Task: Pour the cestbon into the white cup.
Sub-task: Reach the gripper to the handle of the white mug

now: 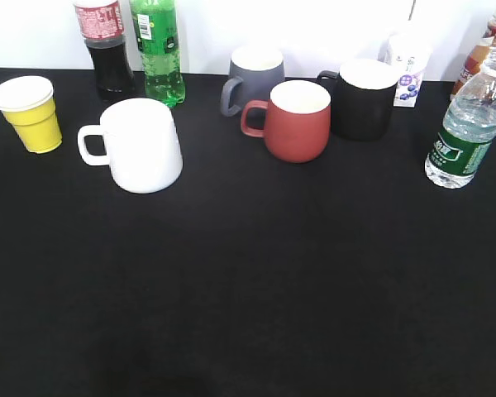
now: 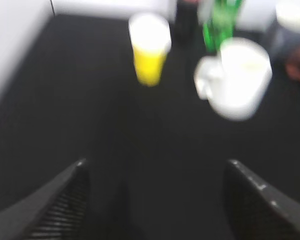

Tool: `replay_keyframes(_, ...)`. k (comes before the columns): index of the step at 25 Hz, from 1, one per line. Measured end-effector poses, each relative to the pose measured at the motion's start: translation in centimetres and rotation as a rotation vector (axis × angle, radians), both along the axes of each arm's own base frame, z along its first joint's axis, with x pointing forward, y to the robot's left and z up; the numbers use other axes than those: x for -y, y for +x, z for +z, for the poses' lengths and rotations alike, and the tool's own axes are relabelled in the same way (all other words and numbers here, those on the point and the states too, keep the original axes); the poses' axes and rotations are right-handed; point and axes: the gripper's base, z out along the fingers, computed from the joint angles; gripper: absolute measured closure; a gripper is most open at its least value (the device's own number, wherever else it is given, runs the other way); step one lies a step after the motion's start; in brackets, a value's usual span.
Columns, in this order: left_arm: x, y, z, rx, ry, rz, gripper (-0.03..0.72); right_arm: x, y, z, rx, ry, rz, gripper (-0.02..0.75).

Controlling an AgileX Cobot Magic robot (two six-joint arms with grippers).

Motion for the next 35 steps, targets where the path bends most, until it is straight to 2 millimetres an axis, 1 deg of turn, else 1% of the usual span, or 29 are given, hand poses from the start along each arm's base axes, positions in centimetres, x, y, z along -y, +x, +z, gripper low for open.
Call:
replay_keyframes(2, 0.0, 3.5, 3.1, 0.162, 0.049, -0.008, 0.044, 0.0, 0.0, 0.0, 0.0, 0.0, 0.0, 0.146)
replay_keyframes(3, 0.0, 5.3, 3.8, 0.23, 0.056, -0.006, 0.049, 0.0, 0.0, 0.0, 0.0, 0.0, 0.0, 0.146)
replay_keyframes(5, 0.2, 9.1, 4.2, 0.311, 0.039, -0.01, 0.081, 0.0, 0.0, 0.0, 0.0, 0.0, 0.0, 0.146)
replay_keyframes(6, 0.6, 11.0, 3.7, 0.336, 0.02, -0.027, 0.093, 0.0, 0.0, 0.0, 0.0, 0.001, 0.0, 0.146)
replay_keyframes(7, 1.2, 12.8, 2.3, 0.334, 0.002, -0.048, 0.097, 0.0, 0.0, 0.0, 0.0, 0.001, 0.0, 0.146)
replay_keyframes(8, 2.0, 14.6, -0.2, 0.28, -0.02, -0.072, 0.099, 0.0, 0.0, 0.0, 0.0, 0.001, 0.0, 0.146)
replay_keyframes(9, 2.8, 15.5, -2.4, 0.244, -0.044, -0.094, 0.099, 0.0, 0.0, 0.0, 0.0, 0.0, 0.0, 0.146)
replay_keyframes(11, 4.2, 16.3, -6.9, 0.188, -0.069, -0.127, 0.101, 0.0, 0.0, 0.0, 0.0, 0.001, 0.001, 0.146)
replay_keyframes(13, 5.4, 16.5, -10.7, 0.155, -0.058, -0.161, 0.101, 0.0, 0.0, 0.0, 0.0, 0.001, 0.001, 0.146)
replay_keyframes(14, 5.8, 16.9, -11.9, 0.16, -0.049, -0.168, 0.101, 0.0, 0.0, 0.0, 0.0, 0.001, 0.001, 0.146)
replay_keyframes(18, 6.8, 19.4, -15.7, 0.195, 0.022, -0.213, 0.109, 0.0, 0.0, 0.0, 0.0, 0.001, 0.001, 0.146)
replay_keyframes(20, 7.2, 20.3, -17.5, 0.227, 0.035, -0.223, 0.11, 0.0, 0.0, 0.0, 0.0, 0.001, 0.001, 0.146)
replay_keyframes(21, 7.2, 20.6, -18.5, 0.214, 0.04, -0.22, 0.12, 0.0, 0.0, 0.0, 0.0, 0.001, 0.001, 0.146)
replay_keyframes(22, 7.3, 20.7, -19.2, 0.192, 0.045, -0.22, 0.136, 0.0, 0.0, 0.0, 0.0, 0.001, 0.001, 0.146)
replay_keyframes(24, 7.4, 21.2, -19.7, 0.184, 0.047, -0.218, 0.16, 0.0, 0.0, 0.0, 0.0, 0.001, 0.001, 0.146)
replay_keyframes(29, 8.0, 23.0, -20.3, 0.185, 0.047, -0.215, 0.167, 0.0, 0.0, 0.0, 0.0, 0.001, 0.001, 0.146)
replay_keyframes(35, 8.1, 24.2, -21.8, 0.152, 0.049, -0.191, 0.176, 0.0, 0.0, 0.0, 0.0, 0.001, 0.001, 0.146)
